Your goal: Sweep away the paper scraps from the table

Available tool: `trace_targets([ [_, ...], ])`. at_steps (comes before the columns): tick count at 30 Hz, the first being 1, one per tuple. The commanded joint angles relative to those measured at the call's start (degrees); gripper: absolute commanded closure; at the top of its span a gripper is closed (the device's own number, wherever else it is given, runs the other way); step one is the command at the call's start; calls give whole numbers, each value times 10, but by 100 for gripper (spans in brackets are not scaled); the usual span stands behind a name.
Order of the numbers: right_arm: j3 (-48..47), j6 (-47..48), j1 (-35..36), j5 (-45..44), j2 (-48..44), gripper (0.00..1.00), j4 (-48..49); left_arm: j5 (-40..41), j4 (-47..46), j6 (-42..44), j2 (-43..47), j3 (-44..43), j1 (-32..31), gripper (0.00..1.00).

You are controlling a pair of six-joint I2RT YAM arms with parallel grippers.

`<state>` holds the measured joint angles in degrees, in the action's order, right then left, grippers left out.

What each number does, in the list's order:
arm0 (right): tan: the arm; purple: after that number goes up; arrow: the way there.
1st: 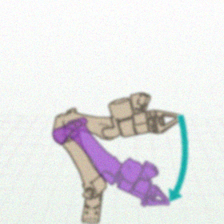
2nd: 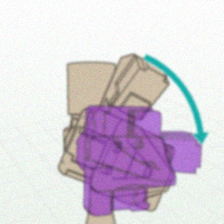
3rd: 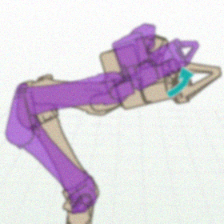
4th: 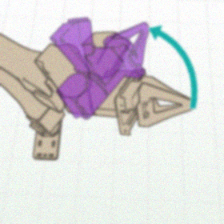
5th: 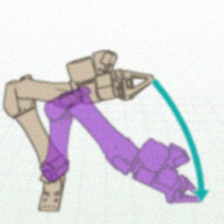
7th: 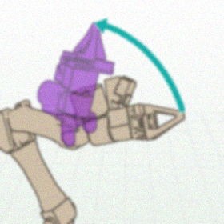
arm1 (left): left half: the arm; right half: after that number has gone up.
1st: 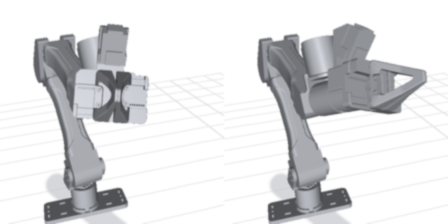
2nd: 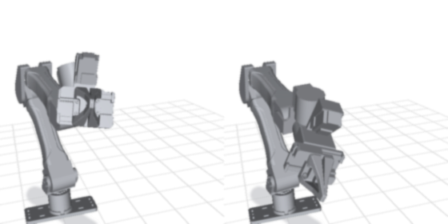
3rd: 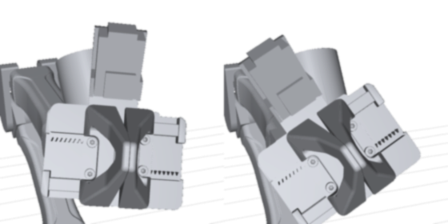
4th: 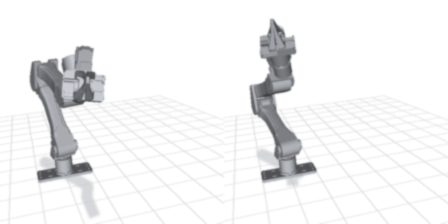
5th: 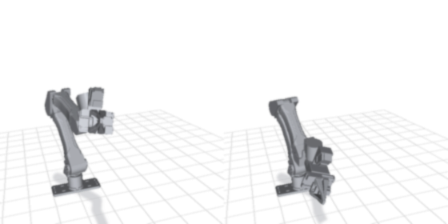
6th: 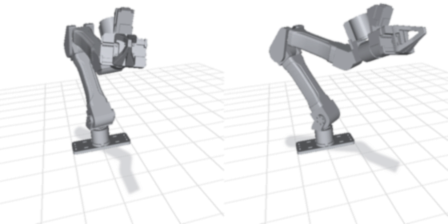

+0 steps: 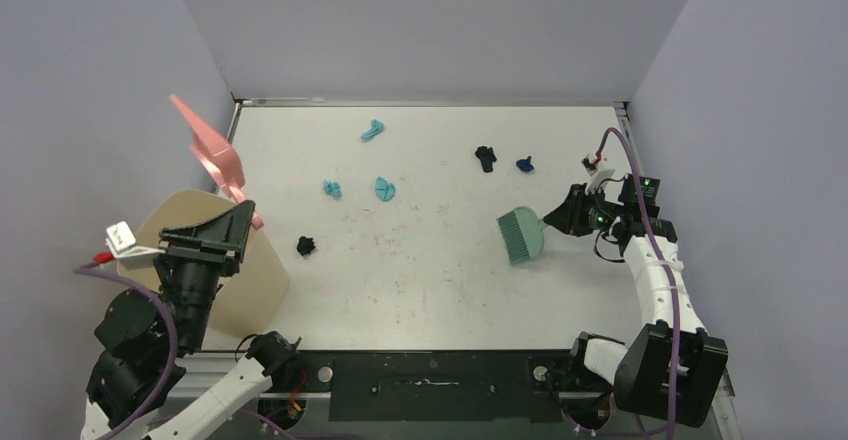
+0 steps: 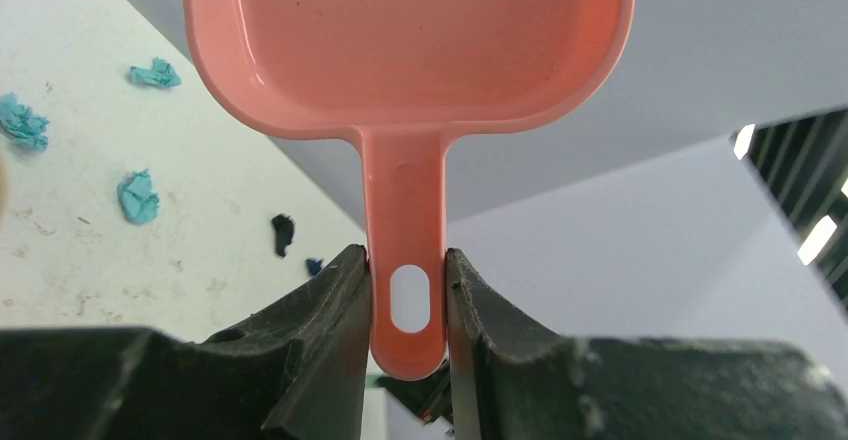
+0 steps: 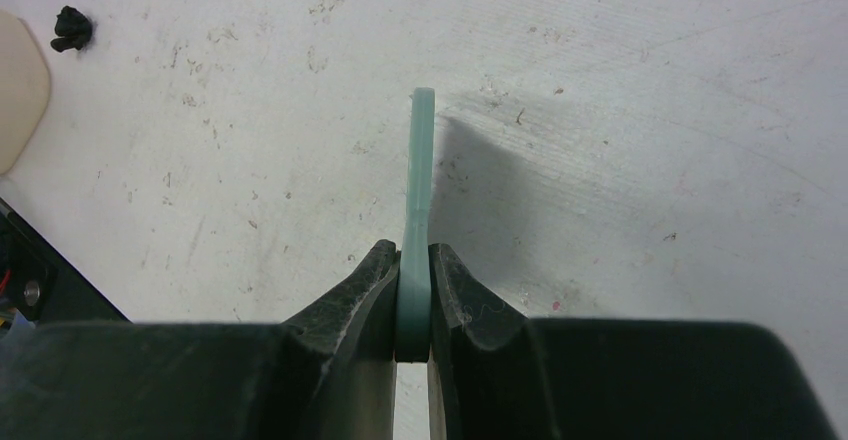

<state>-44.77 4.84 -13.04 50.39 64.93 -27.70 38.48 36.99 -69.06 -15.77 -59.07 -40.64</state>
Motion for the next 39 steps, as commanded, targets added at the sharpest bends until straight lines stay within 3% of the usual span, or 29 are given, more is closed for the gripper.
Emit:
trace_targets([
  [1, -20, -4, 1, 8, -27, 95, 22, -139, -56, 185, -121, -60, 3, 100],
  [7, -89, 22, 1, -53, -9, 95, 14, -280, -9, 311, -270, -106, 1, 100],
  [10, -155, 42, 3, -95, 18, 95, 10, -313, 24, 356, -325, -107, -7, 100],
  [14, -235, 64, 16, -155, 65, 95, 17, -285, 68, 420, -387, -90, -60, 100],
  [19, -324, 131, 86, -237, 139, 95, 29, -173, 150, 447, -504, -79, -172, 100],
  [23, -403, 129, 148, -265, 205, 95, 29, -126, 189, 448, -560, -62, -196, 100],
  [28, -503, 110, 201, -272, 300, 95, 23, -171, 162, 465, -542, -20, -198, 100],
  [34, -590, 229, 238, -343, 404, 95, 20, -222, 146, 494, -560, -16, -200, 100],
  [39, -604, 314, 271, -407, 463, 95, 45, -261, 158, 502, -623, -40, -200, 100],
])
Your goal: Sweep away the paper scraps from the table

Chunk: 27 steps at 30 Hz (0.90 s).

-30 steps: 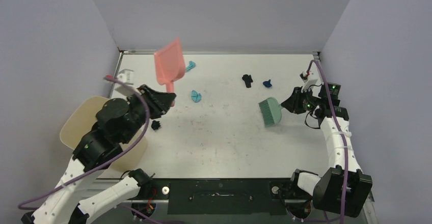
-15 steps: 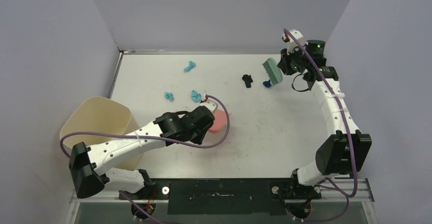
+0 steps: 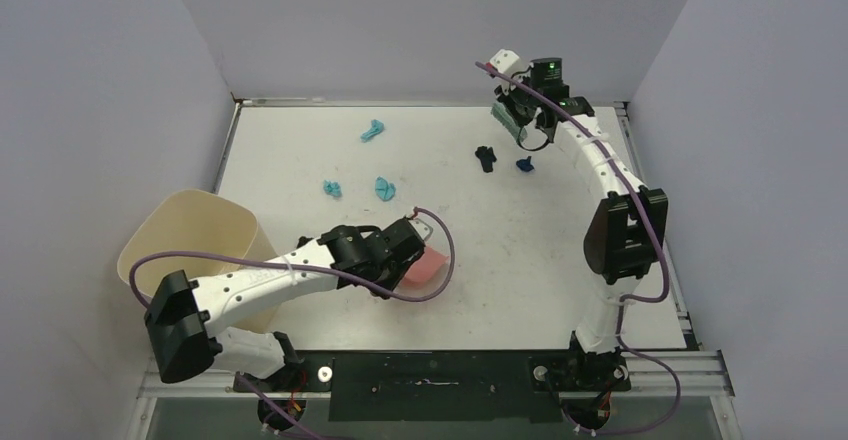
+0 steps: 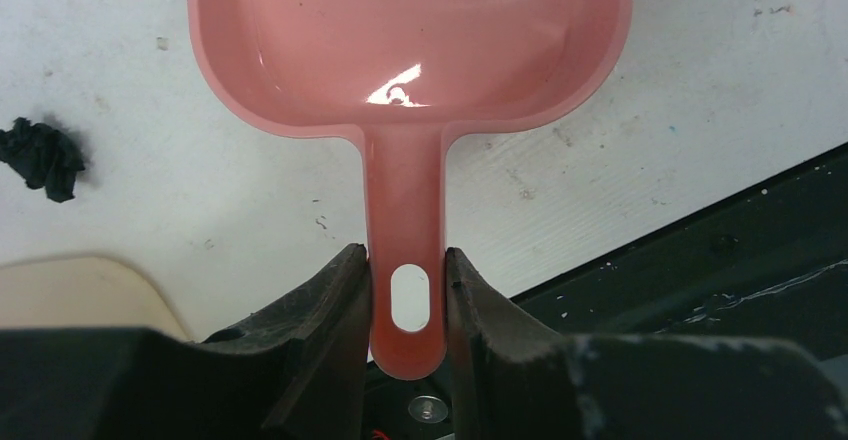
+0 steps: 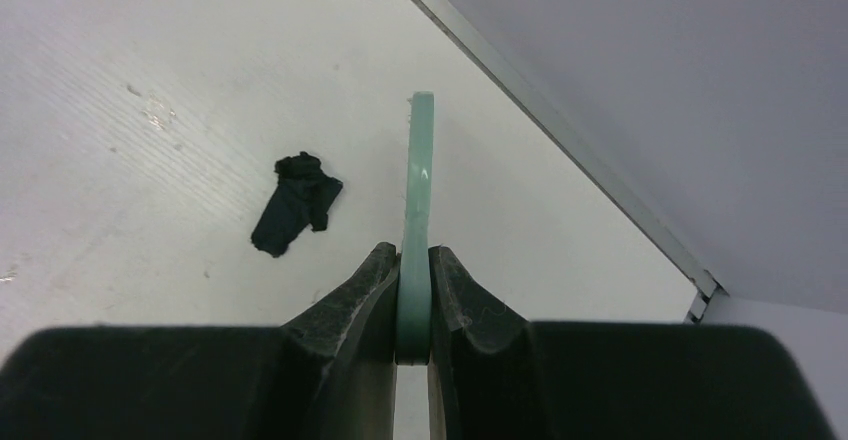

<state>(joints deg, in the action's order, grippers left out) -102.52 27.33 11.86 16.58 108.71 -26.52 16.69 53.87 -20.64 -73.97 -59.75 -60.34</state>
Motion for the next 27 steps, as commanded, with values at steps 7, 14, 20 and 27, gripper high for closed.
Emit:
trace_targets([
  [7, -30, 144, 73, -76, 78, 95, 19, -96, -39, -6, -101, -46, -3, 100],
  [14, 12, 140, 138, -16, 35, 95, -110, -98, -60, -8, -124, -52, -4, 100],
  [20, 27, 78, 154, 121, -20, 95, -236, -83, -84, -3, -150, -46, -4, 100],
  [27, 47, 70, 155, 274, -82, 95, -351, -65, -115, -11, -183, -48, -7, 100],
])
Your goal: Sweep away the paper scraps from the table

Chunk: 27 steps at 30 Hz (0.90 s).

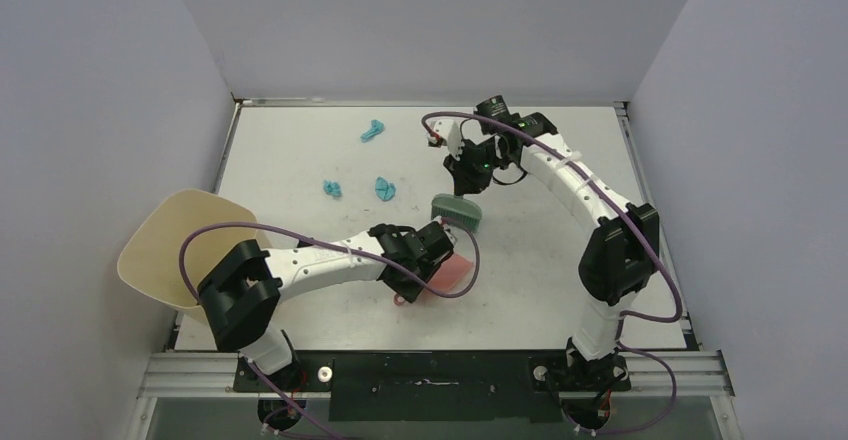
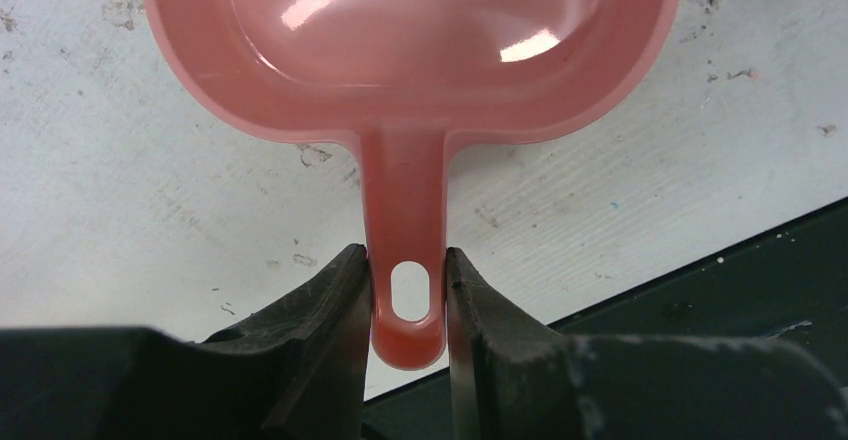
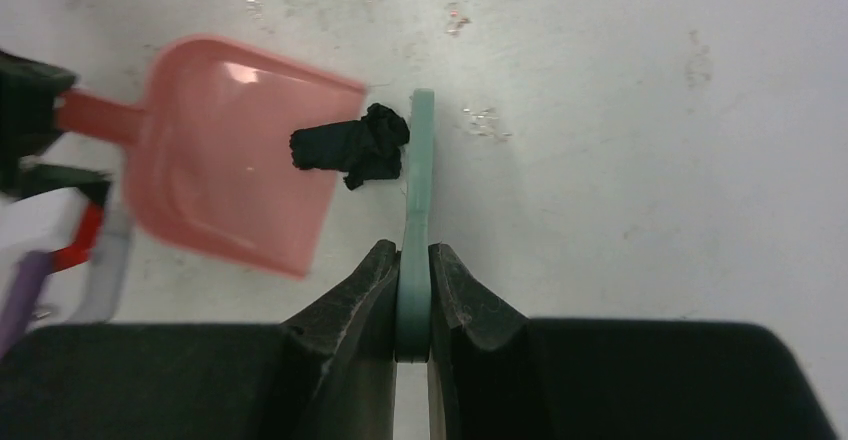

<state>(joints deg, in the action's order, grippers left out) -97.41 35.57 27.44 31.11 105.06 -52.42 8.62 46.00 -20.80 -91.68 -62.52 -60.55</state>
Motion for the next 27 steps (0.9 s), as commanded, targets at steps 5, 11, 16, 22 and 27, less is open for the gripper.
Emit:
trace_targets([
  [5, -59, 17, -5, 144, -45, 95, -191, 50, -57, -32, -3, -20, -13, 100],
  [11, -162, 39, -109, 61, -30, 95, -184, 80, -96, -43, 31, 10, -35, 100],
  [16, -132, 27, -160, -159, -28, 95, 13, 77, -84, -54, 53, 14, -52, 100],
  [22, 22, 96, -162, -359, -7, 95, 277, 66, -25, -70, 58, -3, -73, 100],
  [27, -43, 70, -167, -364, 84, 95, 245, 52, 19, -84, 55, -15, -91, 100],
])
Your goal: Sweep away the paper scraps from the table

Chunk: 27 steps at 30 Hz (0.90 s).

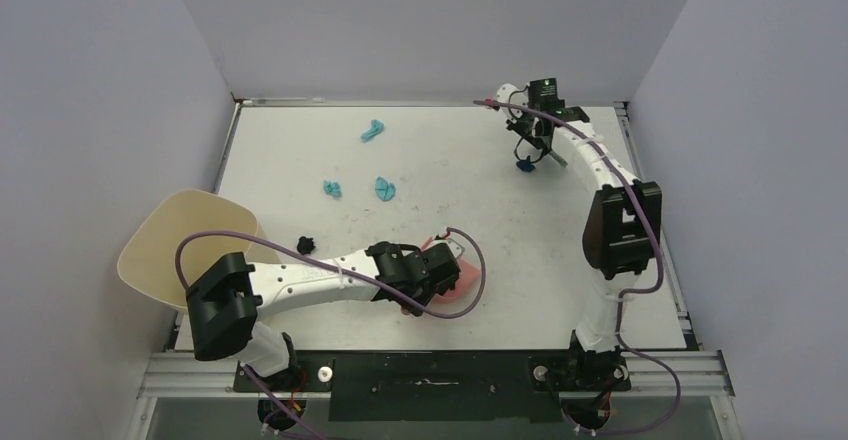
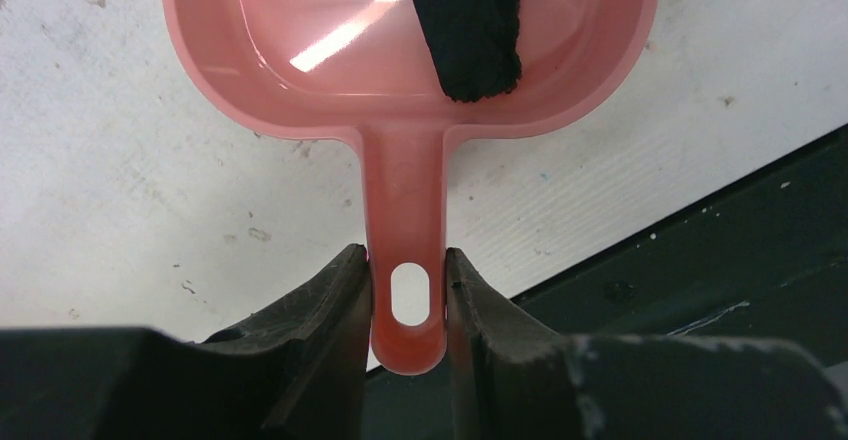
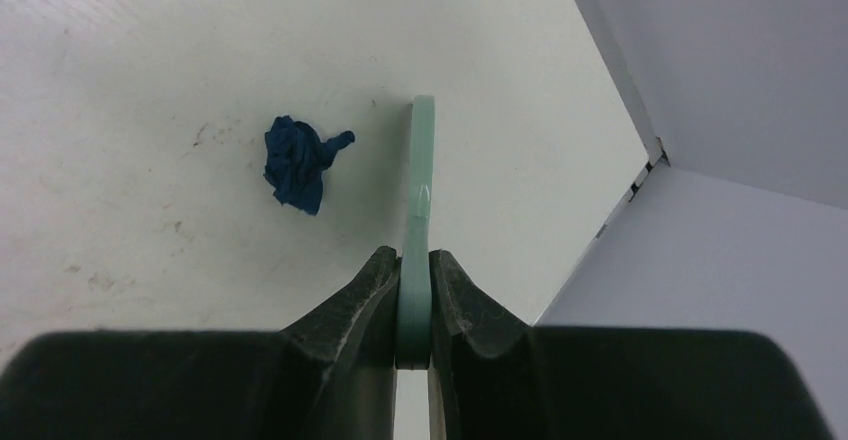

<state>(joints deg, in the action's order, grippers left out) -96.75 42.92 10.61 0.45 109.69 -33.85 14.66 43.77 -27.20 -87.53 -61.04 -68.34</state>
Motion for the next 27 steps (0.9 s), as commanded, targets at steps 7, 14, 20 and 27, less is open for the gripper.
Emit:
trace_targets([
  [7, 7, -22, 42, 62, 8, 95, -27, -2, 48, -23, 15, -16, -19, 100],
  [14, 128, -25, 124, 175, -124, 95, -118, 1, 34, -8, -13, -23, -18, 100],
  [20, 144, -48, 190, 286, -183, 95, -225, 1, 21, 4, -50, -35, -14, 100],
  [27, 126, -108, 215, 379, -204, 95, -269, -1, -16, 0, -75, -35, -8, 100],
])
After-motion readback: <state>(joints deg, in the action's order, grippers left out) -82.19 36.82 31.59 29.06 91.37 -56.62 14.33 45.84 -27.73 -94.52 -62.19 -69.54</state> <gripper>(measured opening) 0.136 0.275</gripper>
